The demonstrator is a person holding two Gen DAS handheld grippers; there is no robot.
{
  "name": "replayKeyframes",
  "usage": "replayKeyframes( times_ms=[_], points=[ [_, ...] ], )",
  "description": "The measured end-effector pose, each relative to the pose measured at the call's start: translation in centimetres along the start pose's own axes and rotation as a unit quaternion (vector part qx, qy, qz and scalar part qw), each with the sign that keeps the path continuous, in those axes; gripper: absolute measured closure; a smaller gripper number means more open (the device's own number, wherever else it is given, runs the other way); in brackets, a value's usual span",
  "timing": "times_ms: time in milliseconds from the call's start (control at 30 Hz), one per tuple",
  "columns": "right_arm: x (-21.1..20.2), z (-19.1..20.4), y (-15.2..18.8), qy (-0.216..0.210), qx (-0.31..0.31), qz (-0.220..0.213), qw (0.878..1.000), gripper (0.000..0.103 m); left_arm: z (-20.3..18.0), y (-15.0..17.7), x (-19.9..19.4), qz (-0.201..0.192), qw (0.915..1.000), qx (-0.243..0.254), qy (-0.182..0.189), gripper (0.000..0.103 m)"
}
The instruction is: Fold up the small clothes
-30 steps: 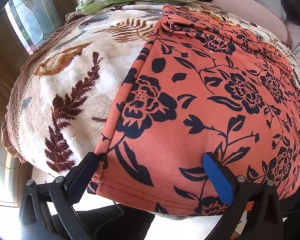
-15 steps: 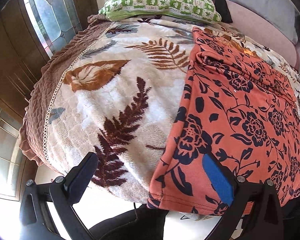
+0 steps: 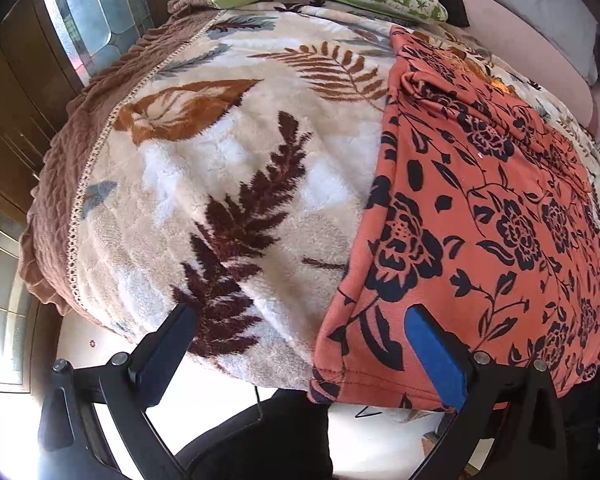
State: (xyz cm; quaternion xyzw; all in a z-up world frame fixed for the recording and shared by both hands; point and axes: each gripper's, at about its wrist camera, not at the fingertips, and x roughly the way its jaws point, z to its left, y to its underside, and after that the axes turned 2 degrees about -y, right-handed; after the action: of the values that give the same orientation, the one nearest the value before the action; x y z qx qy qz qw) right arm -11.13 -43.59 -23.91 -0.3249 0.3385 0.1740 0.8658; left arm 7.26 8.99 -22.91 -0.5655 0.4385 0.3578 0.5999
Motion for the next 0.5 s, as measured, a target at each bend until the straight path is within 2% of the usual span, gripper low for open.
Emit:
replayKeyframes(
  times_ms=[33, 67, 100, 133, 167, 233, 333, 433, 467, 500],
  points=[
    [0.0, -0.1, 0.0, 0.003, 0.005, 0.001, 1.0, 0.022, -0.3, 0.1, 0.1, 0.003, 0.9999, 0.006, 0.008, 0.006],
    [-0.3, -0.1, 0.1, 0.01, 0.008, -0.006, 1.0, 0.02, -0.6, 0.2, 0.2, 0.006, 0.9998, 0.014, 0.009, 0.014],
    [-0.4, -0.1, 0.2, 0.021, 0.007, -0.009, 1.0, 0.02, -0.9, 0.4, 0.4, 0.011, 0.9996, 0.025, 0.007, 0.018],
    [-0.3, -0.1, 0.1, 0.028, 0.002, -0.003, 1.0, 0.02, -1.1, 0.5, 0.8, 0.02, 0.9992, 0.032, 0.008, 0.031],
    [-0.2, -0.2, 0.1, 0.025, 0.001, 0.008, 1.0, 0.02, -1.1, 0.6, 1.1, 0.031, 0.9988, 0.034, 0.014, 0.048],
    [0.0, -0.6, 0.3, 0.002, 0.015, 0.033, 0.999, 0.02, -1.1, 1.0, 1.8, 0.051, 0.9977, 0.033, 0.029, 0.062],
    [0.6, -1.2, 0.8, -0.003, 0.029, 0.068, 0.997, 0.02, -1.1, 1.3, 1.8, 0.051, 0.9973, 0.034, 0.041, 0.069],
    [0.8, -0.9, 1.4, -0.022, 0.027, 0.08, 0.996, 0.021, -1.3, 1.5, 1.5, 0.048, 0.9972, 0.037, 0.044, 0.073],
    [0.9, -0.7, 1.6, -0.034, 0.023, 0.09, 0.995, 0.023, -1.3, 1.6, 1.4, 0.047, 0.9972, 0.037, 0.045, 0.074],
    [1.0, -0.4, 1.9, -0.042, 0.02, 0.1, 0.994, 0.03, -1.4, 1.6, 1.2, 0.045, 0.9972, 0.038, 0.046, 0.074]
  ],
)
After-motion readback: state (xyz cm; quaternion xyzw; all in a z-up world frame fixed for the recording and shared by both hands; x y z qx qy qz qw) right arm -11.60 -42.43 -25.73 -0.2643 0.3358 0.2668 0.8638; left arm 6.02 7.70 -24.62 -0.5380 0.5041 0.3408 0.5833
